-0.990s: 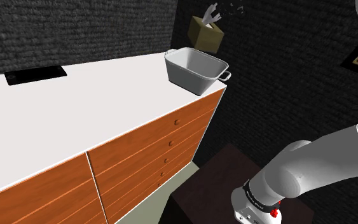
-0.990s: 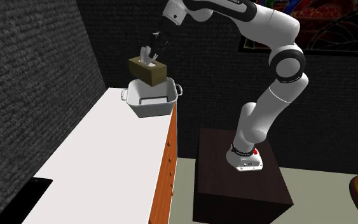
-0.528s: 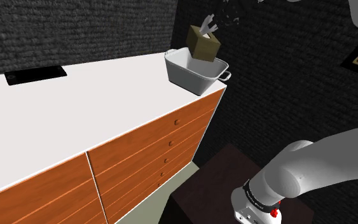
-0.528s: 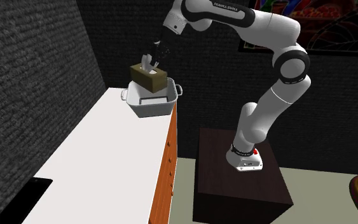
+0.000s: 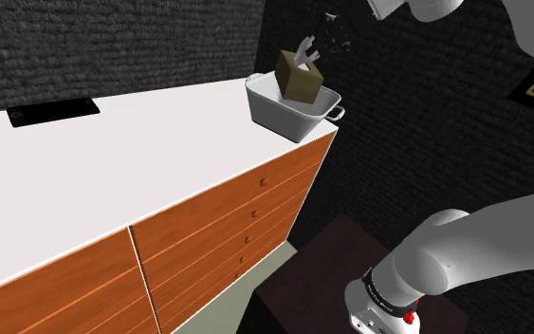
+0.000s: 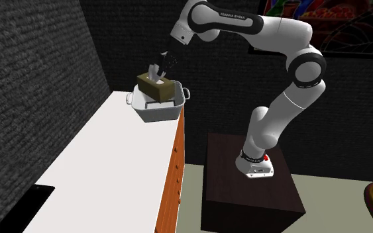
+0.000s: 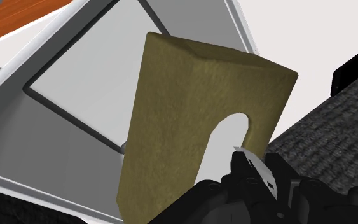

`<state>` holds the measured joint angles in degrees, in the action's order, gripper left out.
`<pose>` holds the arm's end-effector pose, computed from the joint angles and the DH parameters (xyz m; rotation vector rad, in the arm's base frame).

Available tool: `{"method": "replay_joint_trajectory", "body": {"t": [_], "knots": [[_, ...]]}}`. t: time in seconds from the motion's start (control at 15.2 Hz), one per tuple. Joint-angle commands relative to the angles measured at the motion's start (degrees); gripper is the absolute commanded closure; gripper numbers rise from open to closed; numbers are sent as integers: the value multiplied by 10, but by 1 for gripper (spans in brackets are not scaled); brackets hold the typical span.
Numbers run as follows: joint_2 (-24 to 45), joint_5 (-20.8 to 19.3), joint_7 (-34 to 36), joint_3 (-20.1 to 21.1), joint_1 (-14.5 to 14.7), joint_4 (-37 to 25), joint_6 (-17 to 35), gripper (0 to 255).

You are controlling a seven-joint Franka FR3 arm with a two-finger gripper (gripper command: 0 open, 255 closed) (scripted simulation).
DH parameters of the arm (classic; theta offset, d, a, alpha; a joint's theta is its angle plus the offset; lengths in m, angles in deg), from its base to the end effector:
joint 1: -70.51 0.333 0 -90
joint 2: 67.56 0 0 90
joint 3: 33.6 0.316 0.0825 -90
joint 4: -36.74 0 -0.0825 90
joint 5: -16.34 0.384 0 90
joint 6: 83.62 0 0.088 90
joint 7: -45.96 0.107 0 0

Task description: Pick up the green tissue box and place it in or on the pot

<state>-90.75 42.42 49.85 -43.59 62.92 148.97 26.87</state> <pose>0.4392 -0.1256 0.6833 -2.5433 0.5895 -0.5623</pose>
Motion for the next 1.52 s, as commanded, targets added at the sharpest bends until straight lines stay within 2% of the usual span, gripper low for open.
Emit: {"method": "replay_joint_trajectory", "body": {"t": [0.0, 0.33, 0.4, 0.73, 0.99, 1.45], "knots": [[0, 0, -1, 0, 0, 2, 2, 255], [0, 0, -1, 0, 0, 2, 2, 255], [0, 0, -1, 0, 0, 2, 2, 0], [0, 0, -1, 0, 0, 2, 2, 0], [-9, -9, 4, -20, -8, -53, -68, 0], [-9, -9, 4, -20, -8, -53, -68, 0]]}}
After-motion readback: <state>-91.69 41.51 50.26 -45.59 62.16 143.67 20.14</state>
